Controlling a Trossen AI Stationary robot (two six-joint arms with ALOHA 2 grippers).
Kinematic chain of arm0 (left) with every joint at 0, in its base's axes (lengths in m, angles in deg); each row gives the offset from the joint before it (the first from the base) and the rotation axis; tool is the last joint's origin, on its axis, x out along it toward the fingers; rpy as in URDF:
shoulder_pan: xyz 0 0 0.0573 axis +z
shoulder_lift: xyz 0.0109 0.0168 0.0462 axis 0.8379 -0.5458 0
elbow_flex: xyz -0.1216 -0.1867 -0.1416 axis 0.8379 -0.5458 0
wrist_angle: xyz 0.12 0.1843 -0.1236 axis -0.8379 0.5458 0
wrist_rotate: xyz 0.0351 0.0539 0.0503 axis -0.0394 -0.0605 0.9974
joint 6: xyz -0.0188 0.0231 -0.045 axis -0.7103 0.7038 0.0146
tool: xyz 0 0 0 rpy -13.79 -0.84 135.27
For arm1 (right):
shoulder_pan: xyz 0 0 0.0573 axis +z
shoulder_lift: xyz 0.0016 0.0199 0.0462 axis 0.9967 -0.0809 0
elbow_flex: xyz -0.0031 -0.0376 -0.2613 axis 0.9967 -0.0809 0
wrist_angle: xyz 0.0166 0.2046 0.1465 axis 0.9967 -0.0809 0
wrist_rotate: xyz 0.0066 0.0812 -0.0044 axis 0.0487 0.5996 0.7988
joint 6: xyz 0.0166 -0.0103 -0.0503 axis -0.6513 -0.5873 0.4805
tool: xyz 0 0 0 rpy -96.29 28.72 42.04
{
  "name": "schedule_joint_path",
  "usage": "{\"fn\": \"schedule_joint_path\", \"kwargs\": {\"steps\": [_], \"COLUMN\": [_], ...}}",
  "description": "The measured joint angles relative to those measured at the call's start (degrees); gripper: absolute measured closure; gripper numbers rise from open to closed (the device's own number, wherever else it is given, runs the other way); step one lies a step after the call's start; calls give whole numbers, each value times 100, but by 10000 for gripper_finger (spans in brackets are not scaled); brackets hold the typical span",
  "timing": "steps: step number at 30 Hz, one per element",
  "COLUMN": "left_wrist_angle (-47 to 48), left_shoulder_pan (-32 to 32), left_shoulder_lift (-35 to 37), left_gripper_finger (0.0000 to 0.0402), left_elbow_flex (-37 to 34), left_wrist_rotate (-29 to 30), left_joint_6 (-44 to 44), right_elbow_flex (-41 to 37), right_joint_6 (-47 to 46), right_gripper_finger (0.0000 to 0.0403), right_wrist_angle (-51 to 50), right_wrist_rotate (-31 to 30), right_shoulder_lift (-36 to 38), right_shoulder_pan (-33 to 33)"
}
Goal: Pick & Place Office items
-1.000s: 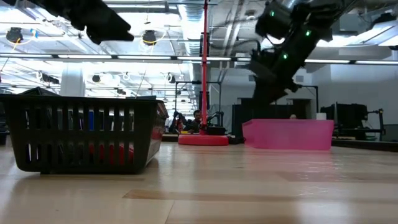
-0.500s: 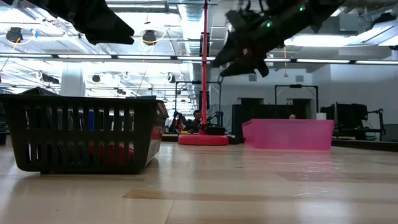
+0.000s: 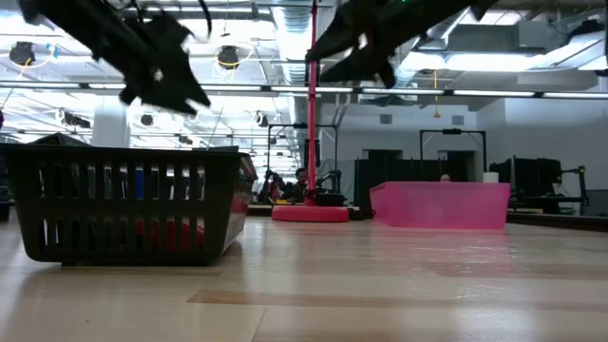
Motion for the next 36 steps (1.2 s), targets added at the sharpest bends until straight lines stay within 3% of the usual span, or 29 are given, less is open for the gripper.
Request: {"fn": "schedule_joint_path", "kwargs": {"steps": [4, 10, 13, 17, 24, 36], "left_wrist_angle": [-142, -1215, -1243, -1281, -760, 199], "left_shoulder_pan": [654, 1119, 1448, 1927, 2367, 2466], "left_shoulder_lift": [-559, -1563, -2118, -2717, -3463, -4281], "left_gripper_finger": [181, 170, 174, 178, 179, 179], "left_elbow_flex": [-2, 9, 183, 512, 1036, 1747], "left_wrist_rotate": [-381, -1063, -1139, -1845, -2208, -2663], "left_joint_6": [-837, -1132, -1476, -1767, -2196, -2614], "right_elbow_flex": [-7, -7, -8, -8, -8, -10], "right_joint_6": [1, 28, -4, -46, -13, 142], "right_gripper_finger": [193, 199, 200, 200, 200, 201], "right_wrist_angle": [-173, -571, -880, -1250, -1405, -1373], "right_wrist_rotate": [-306, -434, -437, -593, -841, -1160], "right_shoulder_lift": [327, 573, 644, 697, 694, 695], "right_shoulder_pan": [271, 600, 732, 921, 1328, 1988]}}
